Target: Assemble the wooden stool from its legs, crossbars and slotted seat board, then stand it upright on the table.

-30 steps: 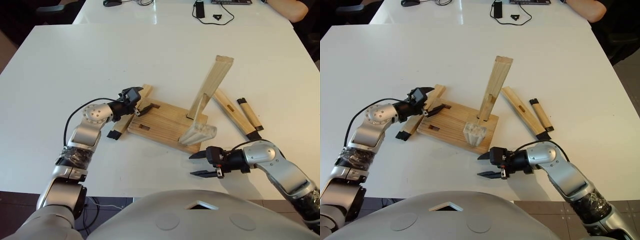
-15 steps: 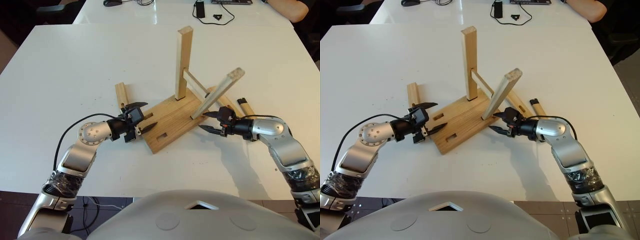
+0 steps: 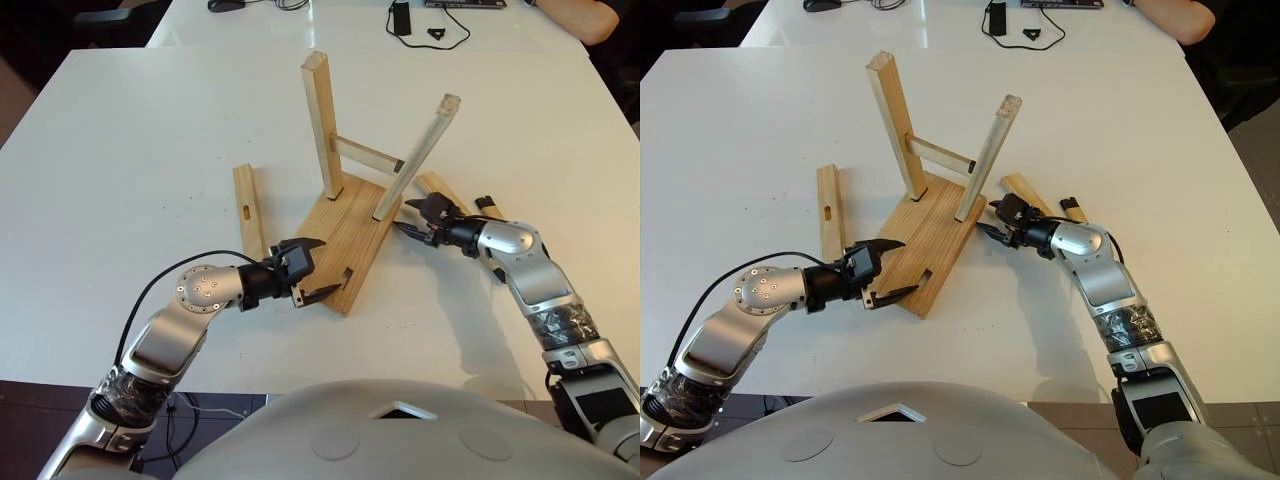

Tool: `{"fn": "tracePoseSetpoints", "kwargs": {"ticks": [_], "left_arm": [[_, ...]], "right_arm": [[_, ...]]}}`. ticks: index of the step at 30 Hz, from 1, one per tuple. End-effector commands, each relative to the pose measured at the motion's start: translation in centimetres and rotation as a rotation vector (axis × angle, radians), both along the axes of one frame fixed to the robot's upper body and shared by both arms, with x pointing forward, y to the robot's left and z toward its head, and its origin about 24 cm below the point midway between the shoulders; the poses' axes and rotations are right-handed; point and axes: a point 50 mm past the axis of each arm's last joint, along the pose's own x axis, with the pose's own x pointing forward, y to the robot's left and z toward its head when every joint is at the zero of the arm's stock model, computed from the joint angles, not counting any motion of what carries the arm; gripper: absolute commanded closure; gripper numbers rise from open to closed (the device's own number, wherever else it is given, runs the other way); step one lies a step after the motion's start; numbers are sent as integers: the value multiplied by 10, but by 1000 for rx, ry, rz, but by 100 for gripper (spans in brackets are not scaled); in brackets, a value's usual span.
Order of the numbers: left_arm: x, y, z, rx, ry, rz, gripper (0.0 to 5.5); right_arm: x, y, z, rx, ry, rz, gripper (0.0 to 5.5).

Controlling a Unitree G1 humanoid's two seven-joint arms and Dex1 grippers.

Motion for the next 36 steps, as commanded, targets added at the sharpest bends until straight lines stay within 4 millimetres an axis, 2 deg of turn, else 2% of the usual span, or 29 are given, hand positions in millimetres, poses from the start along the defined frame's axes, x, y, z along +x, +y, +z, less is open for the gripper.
{"fn": "tracePoseSetpoints", "kwargs": {"ticks": [1, 4, 6, 10, 12, 16, 21, 28, 33, 36], "left_arm": [[8, -2, 14, -64, 8, 42, 128], [16, 1, 28, -92, -26, 70, 128], [23, 8, 41, -112, -63, 104, 128], [38, 27, 59, -115, -140, 197, 128], [50, 42, 61, -66, -201, 284, 128], [61, 61, 46, 112, -308, 319, 128], [59, 70, 23, 234, -360, 290, 128], [57, 75, 9, 301, -394, 239, 128], [55, 77, 4, 328, -403, 211, 128], [46, 74, 2, 329, -386, 159, 128]], "right_arm": [[10, 1, 12, 26, -66, -21, 303], [6, -8, 22, 42, -89, -41, 303], [-3, -17, 34, 71, -96, -38, 303], [-25, -36, 58, 93, -92, -11, 303], [-30, -53, 69, 76, -99, -51, 303], [-29, -83, 71, 22, -89, -167, 303], [-26, -96, 59, 20, -42, -230, 303], [-28, -127, 47, -21, -14, -352, 303], [-37, -138, 45, -56, 9, -354, 303], [-43, -145, 44, -95, 29, -369, 303]]}}
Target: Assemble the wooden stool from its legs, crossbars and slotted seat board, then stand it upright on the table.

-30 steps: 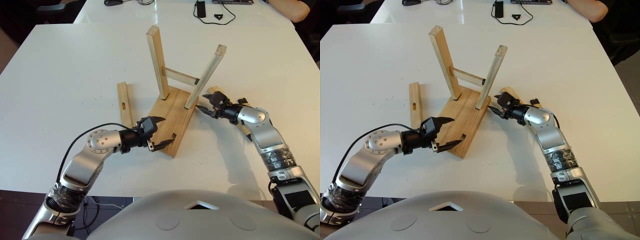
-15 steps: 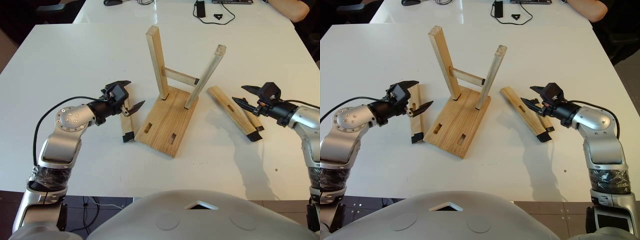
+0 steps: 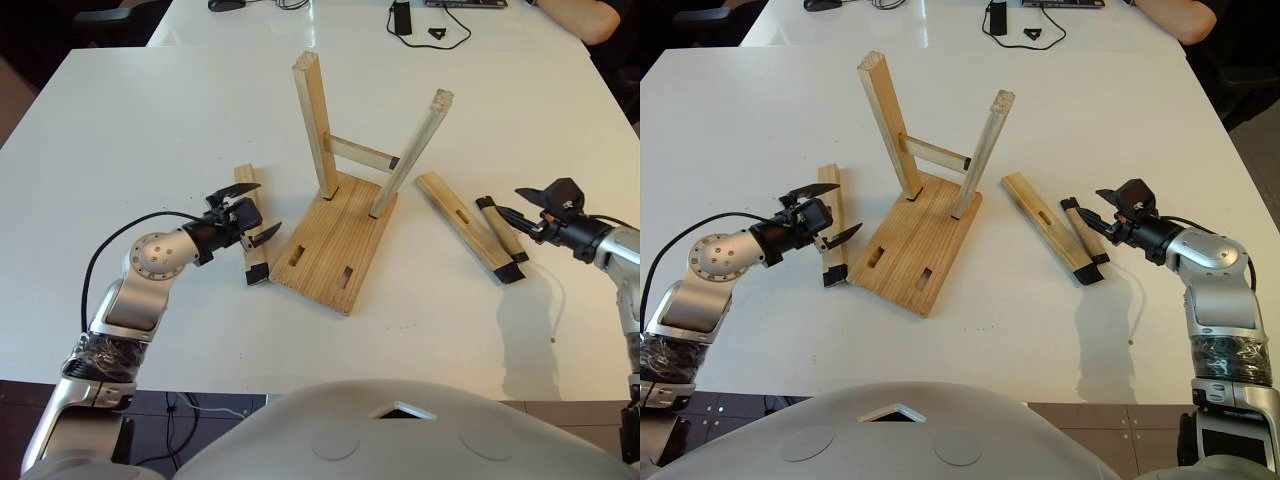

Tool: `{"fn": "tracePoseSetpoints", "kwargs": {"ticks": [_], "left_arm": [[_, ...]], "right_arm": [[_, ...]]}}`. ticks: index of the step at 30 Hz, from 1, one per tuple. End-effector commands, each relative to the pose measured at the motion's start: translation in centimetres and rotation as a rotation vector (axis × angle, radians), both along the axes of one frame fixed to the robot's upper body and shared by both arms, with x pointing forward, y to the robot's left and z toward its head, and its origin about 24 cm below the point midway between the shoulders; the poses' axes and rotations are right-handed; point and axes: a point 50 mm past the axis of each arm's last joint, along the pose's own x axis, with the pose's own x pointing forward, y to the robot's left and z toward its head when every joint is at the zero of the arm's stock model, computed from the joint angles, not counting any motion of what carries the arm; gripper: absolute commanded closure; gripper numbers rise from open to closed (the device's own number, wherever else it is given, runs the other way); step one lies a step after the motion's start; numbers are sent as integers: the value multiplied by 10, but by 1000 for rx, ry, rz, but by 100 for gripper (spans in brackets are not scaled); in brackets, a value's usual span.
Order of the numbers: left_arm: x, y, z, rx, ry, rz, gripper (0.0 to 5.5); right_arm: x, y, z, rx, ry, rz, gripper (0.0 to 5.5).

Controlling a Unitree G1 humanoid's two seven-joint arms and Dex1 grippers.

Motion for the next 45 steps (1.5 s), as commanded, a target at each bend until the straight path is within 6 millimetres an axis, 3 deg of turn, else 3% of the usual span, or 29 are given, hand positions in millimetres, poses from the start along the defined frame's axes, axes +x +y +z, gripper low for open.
{"fn": "tracePoseSetpoints", "kwargs": {"ticks": [1, 5, 8, 28, 37, 40, 45], "left_arm": [[-15, -3, -4, 44, 52, -89, 128], [-44, -8, -13, 46, 211, -191, 128], [-54, -11, -13, 20, 268, -214, 128], [-53, -30, -7, -55, 257, -210, 128], [-53, -37, -3, -119, 263, -199, 128], [-46, -35, 11, -175, 232, -165, 128], [-33, -32, 57, -388, 177, -121, 128]], "right_arm": [[-9, -14, 1, -63, 31, -23, 303], [-16, -17, 1, -13, 91, -17, 303], [-23, -17, -4, 20, 150, -17, 303], [-34, -16, -37, 9, 272, -39, 303], [-33, -18, -38, 13, 278, -41, 422], [-24, -20, -25, 49, 197, -49, 422], [-1, -9, 25, 225, -18, -16, 422]]}}
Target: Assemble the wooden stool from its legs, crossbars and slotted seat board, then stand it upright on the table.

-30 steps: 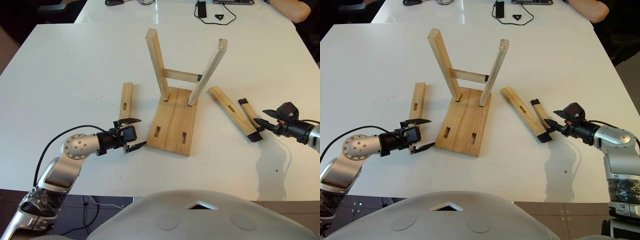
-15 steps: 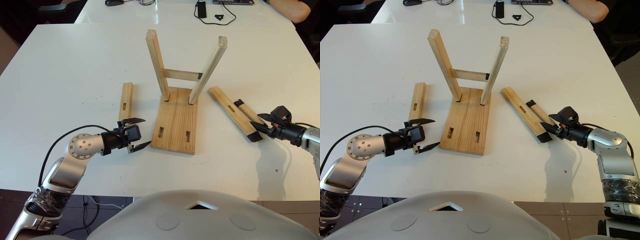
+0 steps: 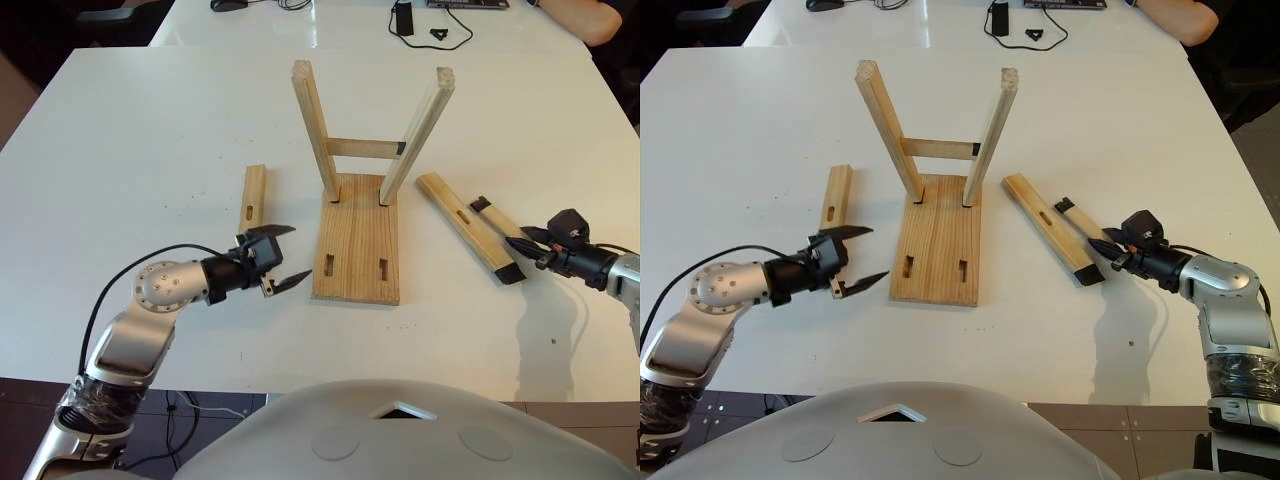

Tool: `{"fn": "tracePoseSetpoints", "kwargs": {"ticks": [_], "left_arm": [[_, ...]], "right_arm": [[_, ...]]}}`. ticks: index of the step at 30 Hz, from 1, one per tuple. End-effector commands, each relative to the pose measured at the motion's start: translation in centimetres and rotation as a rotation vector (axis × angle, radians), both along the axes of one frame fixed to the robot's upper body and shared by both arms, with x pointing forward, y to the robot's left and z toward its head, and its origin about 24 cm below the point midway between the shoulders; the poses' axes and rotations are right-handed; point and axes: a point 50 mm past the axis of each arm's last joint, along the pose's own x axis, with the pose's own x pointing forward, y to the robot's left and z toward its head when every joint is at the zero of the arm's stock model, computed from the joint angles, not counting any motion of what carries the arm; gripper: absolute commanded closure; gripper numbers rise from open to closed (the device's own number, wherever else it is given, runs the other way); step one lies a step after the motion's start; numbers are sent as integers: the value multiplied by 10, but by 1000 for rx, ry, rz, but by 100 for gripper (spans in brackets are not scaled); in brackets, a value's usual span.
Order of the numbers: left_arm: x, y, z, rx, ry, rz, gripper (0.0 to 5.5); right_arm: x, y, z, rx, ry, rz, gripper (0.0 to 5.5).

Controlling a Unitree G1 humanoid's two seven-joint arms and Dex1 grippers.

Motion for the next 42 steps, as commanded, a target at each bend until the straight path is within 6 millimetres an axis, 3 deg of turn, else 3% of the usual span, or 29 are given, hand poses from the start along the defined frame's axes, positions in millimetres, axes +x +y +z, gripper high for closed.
{"fn": "tracePoseSetpoints", "kwargs": {"ticks": [1, 4, 8, 12, 17, 24, 35, 42], "left_arm": [[7, -2, 40, -168, -39, 17, 128], [1, -15, 68, -374, 5, -61, 144], [-4, -33, 81, -518, 85, -150, 209], [-3, -45, 82, -565, 157, -216, 214], [-4, -49, 82, -599, 189, -264, 214], [1, -54, 88, -645, 193, -286, 214], [-6, -58, 89, -627, 226, -383, 214], [-9, -59, 89, -625, 232, -415, 320]], "right_arm": [[18, 18, 52, 179, -197, 68, 422], [10, 52, 81, 416, -248, 280, 422], [-2, 100, 87, 597, -167, 539, 422], [-3, 134, 92, 734, -123, 688, 422], [-3, 149, 101, 872, -101, 768, 422], [-7, 170, 93, 887, -36, 851, 422], [0, 182, 83, 893, -4, 868, 422], [3, 190, 78, 902, -7, 866, 422]]}}
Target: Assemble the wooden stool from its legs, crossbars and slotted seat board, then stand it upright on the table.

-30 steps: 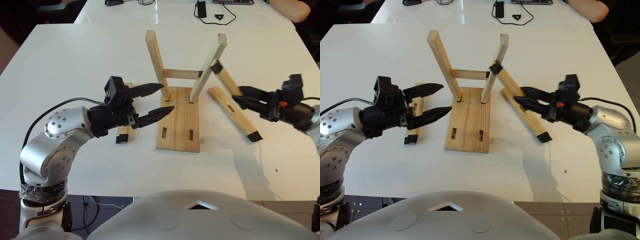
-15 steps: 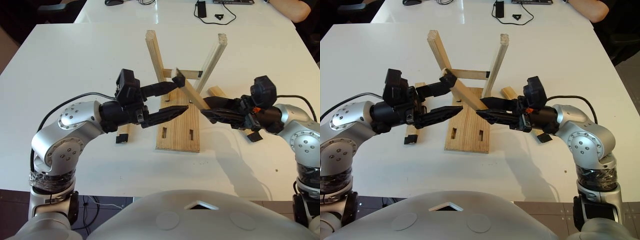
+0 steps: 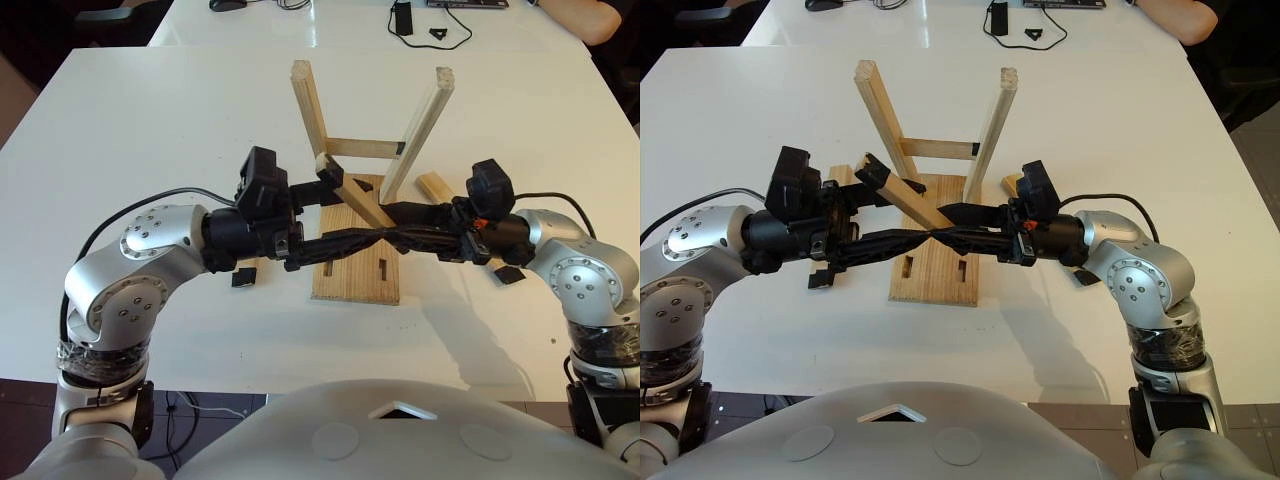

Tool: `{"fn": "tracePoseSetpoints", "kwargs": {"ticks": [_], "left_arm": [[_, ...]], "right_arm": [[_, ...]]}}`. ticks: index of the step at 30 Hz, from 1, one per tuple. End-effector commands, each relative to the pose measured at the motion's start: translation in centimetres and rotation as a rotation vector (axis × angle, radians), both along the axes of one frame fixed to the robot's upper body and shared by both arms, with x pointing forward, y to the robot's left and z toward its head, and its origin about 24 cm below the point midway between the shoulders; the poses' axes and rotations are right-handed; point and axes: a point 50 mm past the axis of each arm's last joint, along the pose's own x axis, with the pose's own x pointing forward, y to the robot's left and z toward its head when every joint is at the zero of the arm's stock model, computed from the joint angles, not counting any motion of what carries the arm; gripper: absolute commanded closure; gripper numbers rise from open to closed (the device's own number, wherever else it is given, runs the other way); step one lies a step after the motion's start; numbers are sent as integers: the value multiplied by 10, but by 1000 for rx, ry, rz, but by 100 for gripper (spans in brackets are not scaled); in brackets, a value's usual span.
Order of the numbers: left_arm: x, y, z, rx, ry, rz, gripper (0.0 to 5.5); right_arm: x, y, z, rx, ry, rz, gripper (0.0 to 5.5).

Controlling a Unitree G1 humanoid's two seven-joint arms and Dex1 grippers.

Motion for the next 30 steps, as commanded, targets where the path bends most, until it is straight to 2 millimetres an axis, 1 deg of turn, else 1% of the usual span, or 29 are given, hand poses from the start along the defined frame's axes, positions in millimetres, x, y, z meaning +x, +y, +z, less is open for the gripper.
{"fn": "tracePoseSetpoints", "kwargs": {"ticks": [1, 4, 7, 11, 15, 22, 23, 28, 30], "left_arm": [[-3, -3, 2, 9, -12, -53, 336], [-3, -3, 1, 24, -15, -55, 385], [-2, -3, 0, 36, -16, -55, 412], [-3, -2, -4, 69, -14, -50, 414], [-4, -1, -8, 93, -15, -47, 414], [-4, -1, -11, 105, -15, -44, 416], [-3, -1, -11, 106, -14, -42, 416], [-1, 2, -12, 112, -11, -31, 420], [-1, 4, -13, 127, -15, -29, 420]], "right_arm": [[5, 6, -1, -9, -17, -21, 422], [4, 8, -4, -22, -19, -19, 422], [4, 8, -7, -47, -26, -30, 422], [5, 4, -11, -95, -50, -47, 422], [6, -1, -11, -124, -78, -60, 422], [6, -2, -14, -181, -115, -81, 422], [5, -3, -15, -185, -114, -77, 385], [1, -3, -17, -206, -137, -62, 316], [1, -3, -18, -212, -143, -64, 313]]}}
